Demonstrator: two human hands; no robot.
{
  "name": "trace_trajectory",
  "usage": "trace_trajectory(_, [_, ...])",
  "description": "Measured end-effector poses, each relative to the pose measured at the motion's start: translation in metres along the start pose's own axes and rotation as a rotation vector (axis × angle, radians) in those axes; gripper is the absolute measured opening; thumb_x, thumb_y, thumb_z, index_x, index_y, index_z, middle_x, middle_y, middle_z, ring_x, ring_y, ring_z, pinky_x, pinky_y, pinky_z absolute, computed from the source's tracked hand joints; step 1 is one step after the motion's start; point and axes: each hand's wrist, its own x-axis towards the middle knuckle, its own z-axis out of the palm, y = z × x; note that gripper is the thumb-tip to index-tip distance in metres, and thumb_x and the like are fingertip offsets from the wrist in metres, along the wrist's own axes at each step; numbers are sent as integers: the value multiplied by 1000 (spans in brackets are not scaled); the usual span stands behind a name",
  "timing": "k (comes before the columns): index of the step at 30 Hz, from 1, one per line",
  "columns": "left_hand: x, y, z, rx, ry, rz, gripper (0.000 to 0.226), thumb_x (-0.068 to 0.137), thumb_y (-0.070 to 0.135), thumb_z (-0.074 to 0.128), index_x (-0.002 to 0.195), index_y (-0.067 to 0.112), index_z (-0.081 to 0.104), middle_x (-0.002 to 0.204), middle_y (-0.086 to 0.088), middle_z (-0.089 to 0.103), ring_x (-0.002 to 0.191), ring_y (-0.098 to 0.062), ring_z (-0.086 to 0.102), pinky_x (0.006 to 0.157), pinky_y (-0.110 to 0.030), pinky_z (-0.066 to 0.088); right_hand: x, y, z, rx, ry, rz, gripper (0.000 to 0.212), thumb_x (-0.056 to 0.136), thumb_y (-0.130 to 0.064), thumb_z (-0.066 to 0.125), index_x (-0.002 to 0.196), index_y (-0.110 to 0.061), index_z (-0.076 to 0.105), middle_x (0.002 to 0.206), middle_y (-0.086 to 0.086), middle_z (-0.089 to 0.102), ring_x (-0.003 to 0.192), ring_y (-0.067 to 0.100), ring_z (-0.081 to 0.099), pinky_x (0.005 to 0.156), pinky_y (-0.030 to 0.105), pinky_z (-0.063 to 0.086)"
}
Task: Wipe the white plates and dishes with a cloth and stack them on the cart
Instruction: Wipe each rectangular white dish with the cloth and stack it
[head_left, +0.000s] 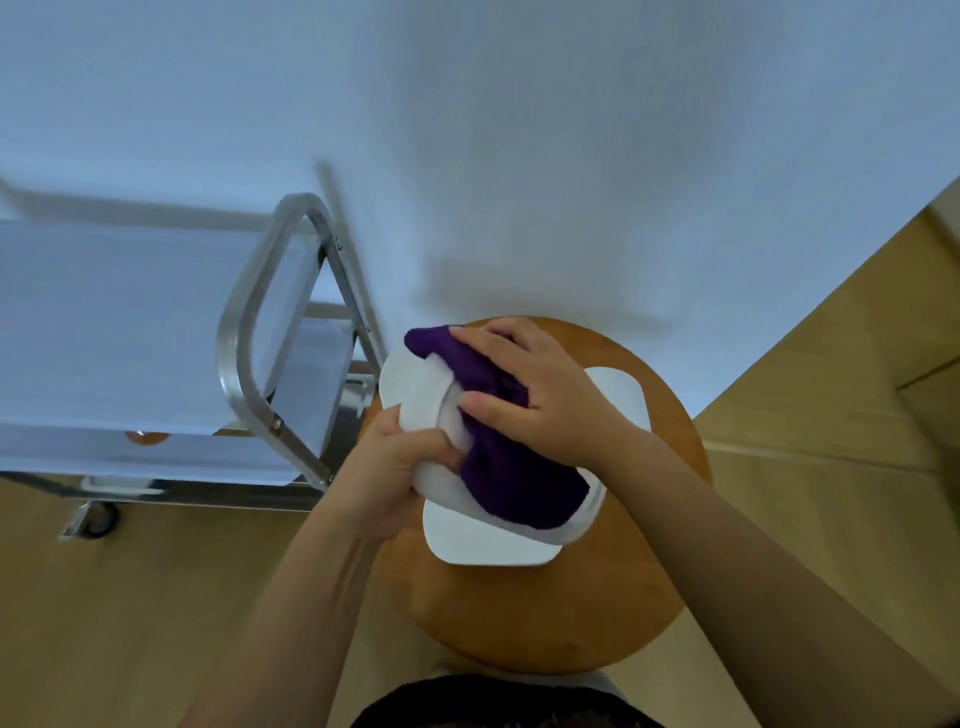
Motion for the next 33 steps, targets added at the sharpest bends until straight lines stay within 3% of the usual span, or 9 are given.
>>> trace_trajectory(4, [-1, 11, 2, -51, 147, 79, 56, 53, -1, 56, 108, 2, 62, 93, -15, 70, 84, -29, 68, 60, -36, 56, 3, 2, -24, 181, 38, 164, 39, 87, -48, 53, 120, -28, 56, 98, -13, 58, 91, 6, 54, 81, 25, 45])
trace_trajectory(10, [3, 24, 12, -162, 360, 146, 36, 64, -8, 56, 95, 11, 56, 89, -9, 65, 86, -27, 63, 63, -37, 54, -18, 7, -17, 567, 362, 507, 21, 91, -38, 56, 106, -25, 58, 91, -10, 63, 79, 4, 59, 52, 6, 44])
trace_trajectory(15, [8, 16, 27, -177, 457, 131, 54, 72, -5, 54, 125, 4, 45, 112, -16, 53, 102, -32, 54, 70, -37, 51, -15, 6, 5, 892, 653, 773, 35, 84, -43, 64, 113, -24, 58, 101, -4, 64, 92, 15, 62, 66, 22, 49])
trace_trajectory(18, [9, 4, 39, -130, 516, 122, 46, 71, 0, 59, 114, 11, 50, 108, -15, 54, 99, -32, 55, 72, -45, 56, -13, 4, 21, 997, 792, 901, 43, 82, -45, 64, 119, -24, 55, 115, 2, 59, 95, 18, 61, 72, 29, 53])
trace_trajectory(21, [9, -11, 60, -147, 487, 99, 29, 76, -5, 58, 92, 19, 55, 88, -5, 62, 84, -23, 61, 56, -30, 56, -11, -7, 35, 1175, 880, 1004, 49, 81, -43, 65, 126, -27, 51, 121, 2, 54, 95, 20, 61, 62, 30, 53])
trace_trajectory(23, [5, -17, 67, -168, 384, 100, 29, 76, -4, 63, 92, 19, 60, 78, 0, 70, 74, -19, 69, 54, -24, 55, -11, -10, 32, 1286, 873, 1001, 46, 82, -35, 66, 125, -27, 53, 114, 1, 60, 93, 21, 62, 58, 30, 52])
trace_trajectory(28, [-3, 1, 30, -335, 24, 24, 67, 73, 34, 67, 133, 8, 50, 109, -11, 70, 98, -27, 67, 77, -41, 57, -25, 2, 0, 1037, 623, 757, 42, 81, -26, 70, 121, -24, 58, 106, 0, 67, 96, 20, 65, 69, 25, 55])
trace_trajectory(30, [0, 4, 26, -295, 41, -71, 64, 79, 44, 55, 133, 11, 50, 114, -12, 68, 102, -29, 66, 76, -40, 57, -25, 4, -3, 884, 532, 682, 47, 82, -27, 69, 127, -25, 55, 115, -2, 63, 102, 17, 61, 72, 21, 54])
trace_trajectory(33, [11, -6, 43, -210, 203, -112, 48, 88, 43, 52, 127, 15, 54, 113, -13, 68, 102, -31, 66, 83, -44, 56, -18, -7, 11, 627, 460, 607, 47, 88, -25, 61, 133, -27, 49, 140, -4, 45, 125, 16, 44, 104, 36, 41])
